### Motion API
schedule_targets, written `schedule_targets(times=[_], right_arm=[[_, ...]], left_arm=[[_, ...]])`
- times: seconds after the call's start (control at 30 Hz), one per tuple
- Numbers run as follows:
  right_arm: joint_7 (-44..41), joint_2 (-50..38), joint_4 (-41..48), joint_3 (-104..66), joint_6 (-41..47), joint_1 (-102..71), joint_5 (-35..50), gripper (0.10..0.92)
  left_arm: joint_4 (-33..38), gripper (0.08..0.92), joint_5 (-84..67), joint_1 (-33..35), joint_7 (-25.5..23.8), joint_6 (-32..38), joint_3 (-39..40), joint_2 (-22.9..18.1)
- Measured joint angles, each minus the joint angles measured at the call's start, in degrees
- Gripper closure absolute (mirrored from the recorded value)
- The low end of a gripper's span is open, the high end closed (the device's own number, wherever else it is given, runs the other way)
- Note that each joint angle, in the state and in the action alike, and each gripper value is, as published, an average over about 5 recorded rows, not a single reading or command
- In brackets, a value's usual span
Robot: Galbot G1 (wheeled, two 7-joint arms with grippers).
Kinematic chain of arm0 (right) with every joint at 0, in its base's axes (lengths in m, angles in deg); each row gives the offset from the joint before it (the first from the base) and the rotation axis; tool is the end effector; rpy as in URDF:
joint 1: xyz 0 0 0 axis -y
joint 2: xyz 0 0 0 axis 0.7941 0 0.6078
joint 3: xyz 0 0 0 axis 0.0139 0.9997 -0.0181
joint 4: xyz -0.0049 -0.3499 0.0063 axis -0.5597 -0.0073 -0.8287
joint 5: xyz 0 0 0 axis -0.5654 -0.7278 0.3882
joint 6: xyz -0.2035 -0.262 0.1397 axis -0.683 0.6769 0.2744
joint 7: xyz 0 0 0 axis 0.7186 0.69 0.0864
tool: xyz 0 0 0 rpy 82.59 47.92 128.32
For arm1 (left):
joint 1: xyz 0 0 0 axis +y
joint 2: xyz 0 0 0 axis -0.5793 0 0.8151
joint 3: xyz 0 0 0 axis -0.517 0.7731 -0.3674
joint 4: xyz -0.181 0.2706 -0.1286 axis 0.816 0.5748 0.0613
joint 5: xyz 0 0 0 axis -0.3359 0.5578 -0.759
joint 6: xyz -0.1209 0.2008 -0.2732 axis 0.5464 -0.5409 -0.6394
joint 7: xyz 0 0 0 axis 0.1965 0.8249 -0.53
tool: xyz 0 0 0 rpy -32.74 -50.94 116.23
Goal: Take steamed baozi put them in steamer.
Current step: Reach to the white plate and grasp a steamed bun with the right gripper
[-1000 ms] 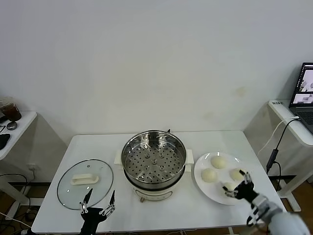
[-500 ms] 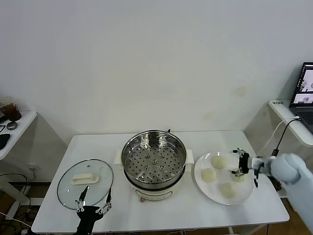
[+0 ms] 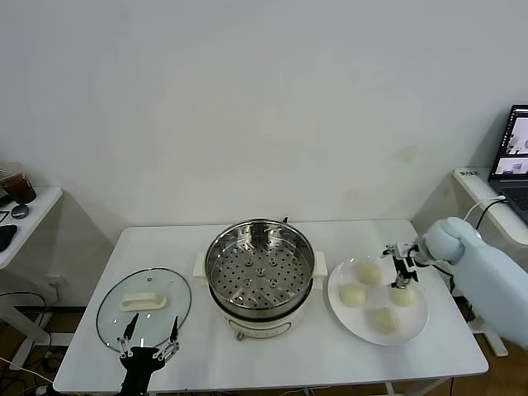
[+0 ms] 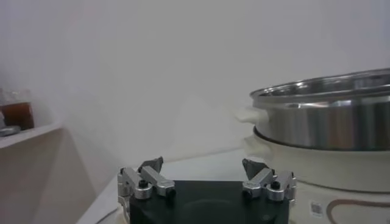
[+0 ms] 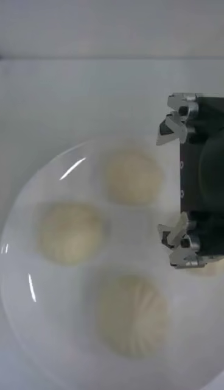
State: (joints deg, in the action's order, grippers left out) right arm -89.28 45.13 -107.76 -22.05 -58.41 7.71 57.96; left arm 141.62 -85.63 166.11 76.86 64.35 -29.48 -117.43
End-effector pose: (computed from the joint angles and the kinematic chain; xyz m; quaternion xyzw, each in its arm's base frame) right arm 0.5224 -0.1868 -0.2188 0.4666 -0.5699 0.5735 0.3586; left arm 0.1216 0.0676 -0.3625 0.0057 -0.9944 -0.0978 0.0395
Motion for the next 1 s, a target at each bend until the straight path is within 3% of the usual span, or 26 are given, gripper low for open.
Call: schedule_targets(times=[0.63, 1.0], right_arm=[[0.37, 8.99, 12.11, 8.18, -1.62, 6.61, -3.15, 0.216], [-0.27, 10.66, 13.85, 10.39, -0.84, 8.13, -2.88, 0.44]], left_arm=[[-0.39, 0.177, 1.45, -0.23, 0.06, 0.98, -2.81, -0.21], [-0.29, 0.177, 1.52, 0.06, 0.17, 1.19, -3.88, -0.26]])
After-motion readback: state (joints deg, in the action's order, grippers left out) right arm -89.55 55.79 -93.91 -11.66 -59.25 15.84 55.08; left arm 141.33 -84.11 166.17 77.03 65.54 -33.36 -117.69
